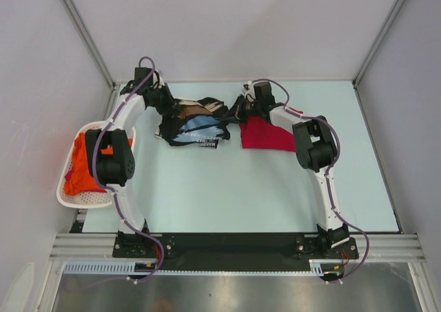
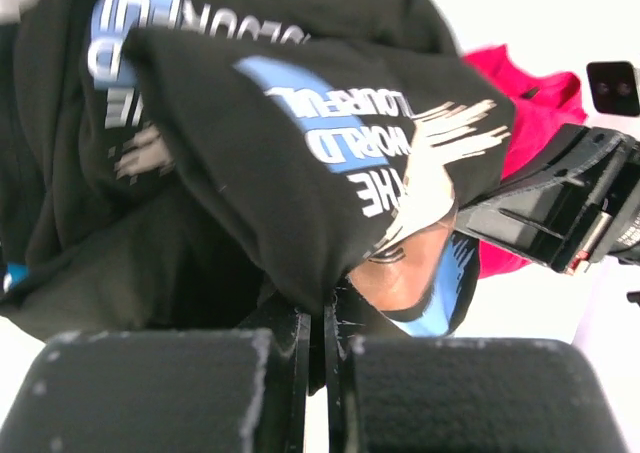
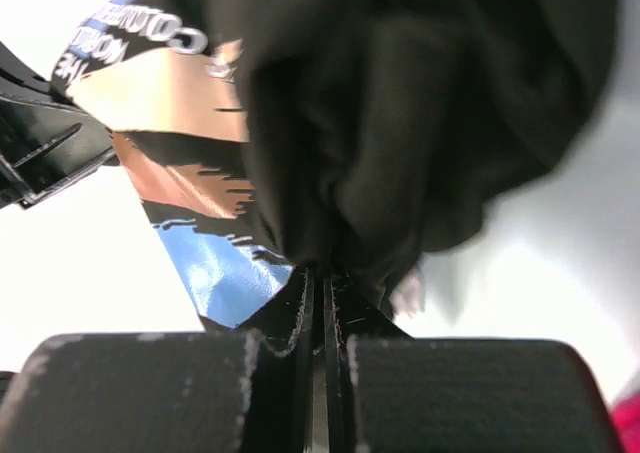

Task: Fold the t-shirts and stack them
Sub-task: Smooth out wrinkles on the folded tshirt

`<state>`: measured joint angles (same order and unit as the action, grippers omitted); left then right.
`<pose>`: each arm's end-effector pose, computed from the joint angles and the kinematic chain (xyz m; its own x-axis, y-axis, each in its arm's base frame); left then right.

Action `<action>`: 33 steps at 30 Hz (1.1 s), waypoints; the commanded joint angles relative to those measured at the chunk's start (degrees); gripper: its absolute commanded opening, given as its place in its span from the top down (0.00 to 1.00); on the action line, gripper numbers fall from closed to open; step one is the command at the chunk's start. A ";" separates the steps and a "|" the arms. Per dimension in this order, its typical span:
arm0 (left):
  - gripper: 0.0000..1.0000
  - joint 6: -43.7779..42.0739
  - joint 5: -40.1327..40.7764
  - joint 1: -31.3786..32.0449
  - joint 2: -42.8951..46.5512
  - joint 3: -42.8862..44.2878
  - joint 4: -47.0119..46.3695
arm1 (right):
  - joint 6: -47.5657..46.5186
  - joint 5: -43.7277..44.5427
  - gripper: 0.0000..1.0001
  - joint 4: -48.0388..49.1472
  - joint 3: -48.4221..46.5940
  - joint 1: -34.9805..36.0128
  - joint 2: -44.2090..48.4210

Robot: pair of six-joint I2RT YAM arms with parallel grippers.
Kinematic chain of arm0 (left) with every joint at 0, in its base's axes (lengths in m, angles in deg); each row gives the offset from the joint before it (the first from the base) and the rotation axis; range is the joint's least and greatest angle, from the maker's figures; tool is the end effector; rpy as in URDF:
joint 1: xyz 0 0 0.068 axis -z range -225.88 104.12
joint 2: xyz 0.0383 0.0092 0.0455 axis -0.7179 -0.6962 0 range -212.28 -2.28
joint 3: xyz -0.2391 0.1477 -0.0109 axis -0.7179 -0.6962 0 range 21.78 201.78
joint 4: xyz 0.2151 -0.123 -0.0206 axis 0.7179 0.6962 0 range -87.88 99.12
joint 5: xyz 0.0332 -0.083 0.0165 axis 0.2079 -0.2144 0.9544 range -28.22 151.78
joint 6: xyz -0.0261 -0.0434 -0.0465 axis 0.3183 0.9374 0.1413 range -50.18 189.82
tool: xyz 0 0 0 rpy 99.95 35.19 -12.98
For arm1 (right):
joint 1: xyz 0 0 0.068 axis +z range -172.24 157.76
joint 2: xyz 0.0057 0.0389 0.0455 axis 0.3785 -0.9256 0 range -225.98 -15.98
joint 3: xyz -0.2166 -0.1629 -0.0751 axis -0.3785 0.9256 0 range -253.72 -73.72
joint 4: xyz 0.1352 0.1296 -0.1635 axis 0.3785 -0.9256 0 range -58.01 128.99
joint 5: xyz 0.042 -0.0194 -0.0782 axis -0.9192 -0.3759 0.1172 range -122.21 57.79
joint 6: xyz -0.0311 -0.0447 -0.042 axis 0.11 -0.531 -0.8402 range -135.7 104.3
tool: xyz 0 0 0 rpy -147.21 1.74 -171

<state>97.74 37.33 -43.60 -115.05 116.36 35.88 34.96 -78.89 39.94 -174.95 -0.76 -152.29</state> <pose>0.4395 -0.0406 0.2517 -0.8315 -0.3936 -0.3920 -0.1114 0.8095 -0.5765 0.4818 0.2331 0.1552 -0.9587 0.1930 -0.2091 -0.1108 0.4238 0.8990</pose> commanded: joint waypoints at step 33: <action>0.00 0.64 -2.79 -3.78 9.40 -3.69 4.13 | -15.58 16.53 0.05 -19.41 -2.05 -1.61 15.02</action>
<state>97.81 37.46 -45.69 -115.40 116.82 43.44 21.80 -64.29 20.34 -177.53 -1.03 -145.71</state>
